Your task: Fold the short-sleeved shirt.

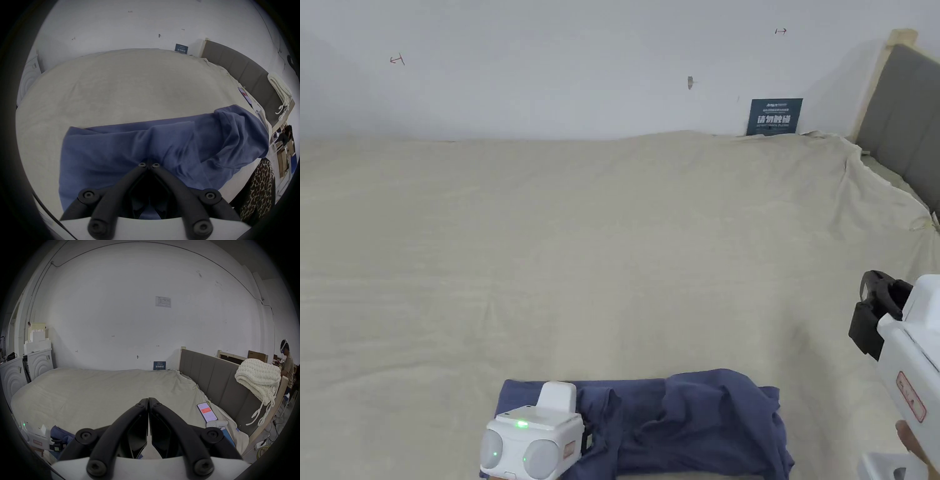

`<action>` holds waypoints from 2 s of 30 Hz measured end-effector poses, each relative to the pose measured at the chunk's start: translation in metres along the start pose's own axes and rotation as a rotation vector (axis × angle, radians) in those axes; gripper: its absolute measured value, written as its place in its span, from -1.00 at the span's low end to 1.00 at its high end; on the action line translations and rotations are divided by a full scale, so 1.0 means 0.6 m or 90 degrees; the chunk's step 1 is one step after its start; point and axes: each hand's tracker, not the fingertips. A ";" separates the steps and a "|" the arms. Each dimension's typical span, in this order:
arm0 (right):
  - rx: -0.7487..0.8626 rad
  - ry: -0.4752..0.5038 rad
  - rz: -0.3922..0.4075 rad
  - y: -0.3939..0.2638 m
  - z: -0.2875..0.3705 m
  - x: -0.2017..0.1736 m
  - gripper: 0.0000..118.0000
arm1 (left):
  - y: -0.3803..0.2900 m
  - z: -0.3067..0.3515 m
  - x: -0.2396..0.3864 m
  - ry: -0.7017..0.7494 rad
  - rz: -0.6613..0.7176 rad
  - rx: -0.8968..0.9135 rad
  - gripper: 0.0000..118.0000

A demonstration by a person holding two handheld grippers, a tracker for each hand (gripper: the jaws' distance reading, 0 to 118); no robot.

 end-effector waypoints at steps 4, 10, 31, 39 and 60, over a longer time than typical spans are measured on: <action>-0.001 -0.008 -0.002 0.001 0.001 0.010 -0.99 | 0.001 -0.006 0.016 -0.023 -0.002 -0.001 -1.00; 0.002 -0.010 -0.003 0.004 0.004 0.008 -0.99 | 0.007 0.000 0.014 -0.042 0.006 -0.006 -1.00; 0.000 0.023 0.009 0.015 -0.013 -0.043 -0.99 | 0.087 0.130 -0.312 -0.207 0.260 -0.010 -0.28; -0.012 0.028 0.017 0.007 -0.024 -0.050 -0.99 | 0.039 0.051 -0.360 -0.235 0.329 -0.073 0.68; -0.040 0.019 0.018 -0.009 -0.044 -0.050 -0.99 | 0.019 -0.009 -0.338 -0.245 0.276 -0.104 -0.80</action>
